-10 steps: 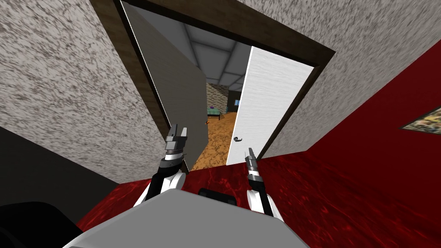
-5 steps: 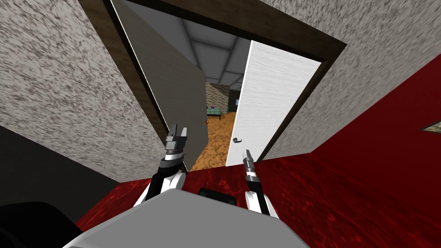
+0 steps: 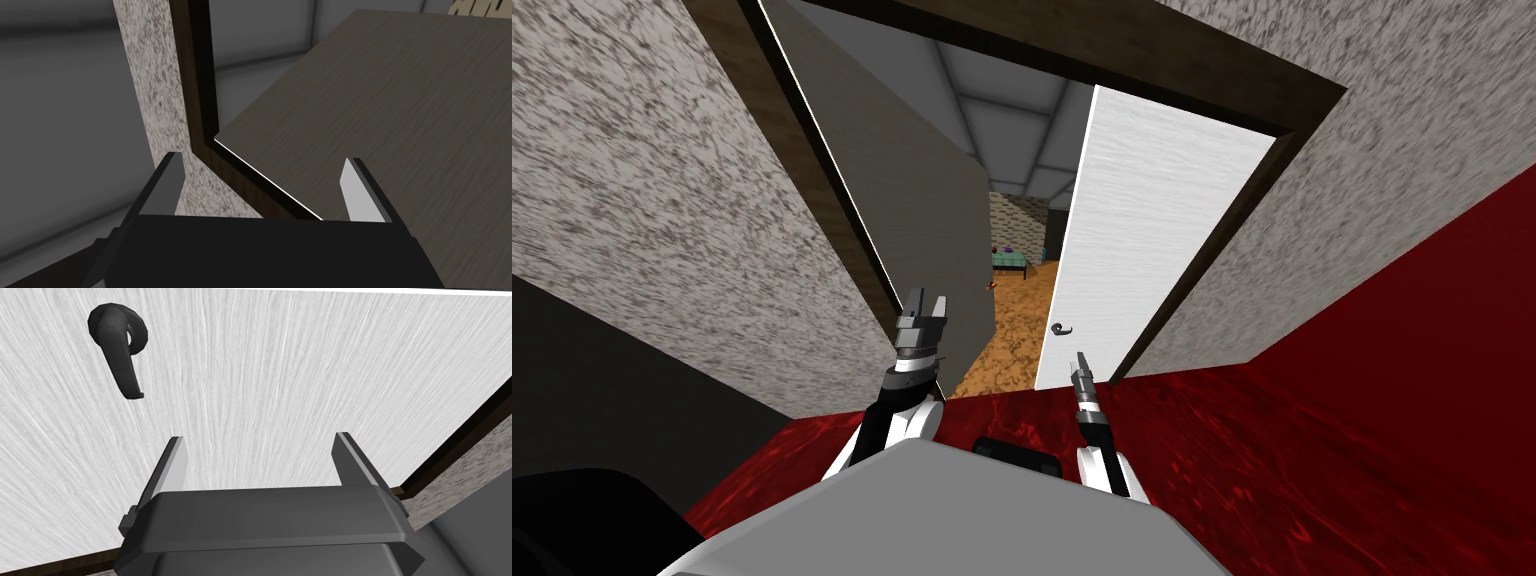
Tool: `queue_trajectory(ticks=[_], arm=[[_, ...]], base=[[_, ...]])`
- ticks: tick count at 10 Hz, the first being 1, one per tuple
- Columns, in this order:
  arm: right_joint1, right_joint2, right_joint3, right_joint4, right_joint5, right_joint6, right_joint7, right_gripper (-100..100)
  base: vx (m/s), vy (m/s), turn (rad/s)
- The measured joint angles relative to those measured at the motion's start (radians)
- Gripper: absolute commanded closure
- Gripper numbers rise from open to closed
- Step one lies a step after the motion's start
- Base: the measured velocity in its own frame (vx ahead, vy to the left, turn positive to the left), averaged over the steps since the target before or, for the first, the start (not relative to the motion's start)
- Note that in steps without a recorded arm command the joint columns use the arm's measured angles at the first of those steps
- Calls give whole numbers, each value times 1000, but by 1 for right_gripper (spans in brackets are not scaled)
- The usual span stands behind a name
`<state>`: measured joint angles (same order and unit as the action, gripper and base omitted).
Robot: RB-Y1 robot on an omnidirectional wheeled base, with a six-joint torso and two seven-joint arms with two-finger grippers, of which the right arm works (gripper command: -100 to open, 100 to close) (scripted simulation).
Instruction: Push the door open
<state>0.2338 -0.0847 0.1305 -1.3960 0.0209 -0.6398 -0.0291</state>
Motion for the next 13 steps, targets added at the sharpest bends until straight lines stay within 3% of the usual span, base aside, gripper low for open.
queue_trajectory(ticks=[2, 5, 13], arm=[[-8, 6, 14, 56, 2, -15, 0, -100], [-29, -4, 22, 115, -2, -23, -12, -100], [-94, 10, 56, 344, -3, -76, -23, -100]], base=[[81, -101, 70], [59, -59, 35], [79, -92, 58]])
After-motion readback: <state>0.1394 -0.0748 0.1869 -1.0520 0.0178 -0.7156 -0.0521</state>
